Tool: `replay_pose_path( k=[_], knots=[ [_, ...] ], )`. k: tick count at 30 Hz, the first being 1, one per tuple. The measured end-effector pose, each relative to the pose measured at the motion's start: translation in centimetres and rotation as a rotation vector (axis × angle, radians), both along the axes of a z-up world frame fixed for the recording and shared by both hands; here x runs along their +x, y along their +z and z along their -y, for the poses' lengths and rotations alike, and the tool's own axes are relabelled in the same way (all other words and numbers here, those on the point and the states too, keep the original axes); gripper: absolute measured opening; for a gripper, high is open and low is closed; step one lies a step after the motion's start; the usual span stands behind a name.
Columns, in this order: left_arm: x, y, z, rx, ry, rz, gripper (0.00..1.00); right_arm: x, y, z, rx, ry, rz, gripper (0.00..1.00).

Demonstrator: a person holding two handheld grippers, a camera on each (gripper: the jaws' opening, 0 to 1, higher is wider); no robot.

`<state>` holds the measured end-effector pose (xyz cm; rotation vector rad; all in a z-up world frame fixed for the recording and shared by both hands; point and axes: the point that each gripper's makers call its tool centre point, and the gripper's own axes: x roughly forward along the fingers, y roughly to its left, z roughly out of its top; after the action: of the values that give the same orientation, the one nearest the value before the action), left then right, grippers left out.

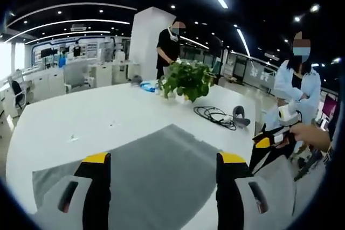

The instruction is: Fold the towel on the table until its edges align and the towel forms a compact rectangular stack.

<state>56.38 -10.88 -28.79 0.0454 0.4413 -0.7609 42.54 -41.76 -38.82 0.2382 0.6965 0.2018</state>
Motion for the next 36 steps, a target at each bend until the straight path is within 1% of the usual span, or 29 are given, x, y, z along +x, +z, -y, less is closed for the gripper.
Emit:
replay_pose_path(
  k=[2, 6, 7, 8, 9, 15, 18, 21, 24, 31, 36],
  knots=[
    [0.3, 0.0, 0.8, 0.001, -0.011, -0.001, 0.82, 0.0, -0.1, 0.1, 0.0, -0.002, -0.003, 0.51],
    [0.8, 0.1, 1.7, -0.011, -0.024, -0.004, 0.82, 0.1, -0.2, 0.4, 0.0, -0.009, -0.006, 0.51],
    [1.3, 0.0, 1.8, -0.014, -0.025, -0.004, 0.81, 0.1, -0.2, 0.5, 0.0, -0.012, -0.007, 0.51],
    [1.5, -0.1, 2.0, -0.013, -0.028, -0.006, 0.81, 0.2, -0.3, 0.6, 0.0, -0.014, -0.007, 0.51],
    [1.5, -0.1, 2.6, -0.011, -0.033, -0.007, 0.81, 0.2, -0.3, 0.6, 0.0, -0.014, -0.008, 0.51],
    [2.8, -0.5, 4.1, -0.006, -0.058, -0.017, 0.79, 0.6, -0.6, 0.9, -0.006, -0.013, -0.015, 0.5],
    [3.6, -0.8, 5.1, 0.002, -0.072, -0.021, 0.79, 0.8, -0.8, 0.9, -0.007, -0.013, -0.02, 0.5],
    [3.9, -1.0, 6.3, 0.006, -0.089, -0.023, 0.79, 1.1, -1.2, 1.0, -0.012, -0.011, -0.028, 0.5],
    [4.7, -1.6, 7.0, 0.009, -0.103, -0.028, 0.78, 1.3, -1.4, 1.1, -0.012, -0.011, -0.033, 0.5],
    [5.4, -3.4, 8.7, 0.023, -0.122, -0.063, 0.78, 1.8, -1.8, 1.4, -0.011, -0.01, -0.042, 0.5],
    [6.1, -4.1, 10.0, 0.033, -0.142, -0.071, 0.78, 1.9, -2.1, 1.4, -0.01, -0.01, -0.054, 0.49]
  ],
)
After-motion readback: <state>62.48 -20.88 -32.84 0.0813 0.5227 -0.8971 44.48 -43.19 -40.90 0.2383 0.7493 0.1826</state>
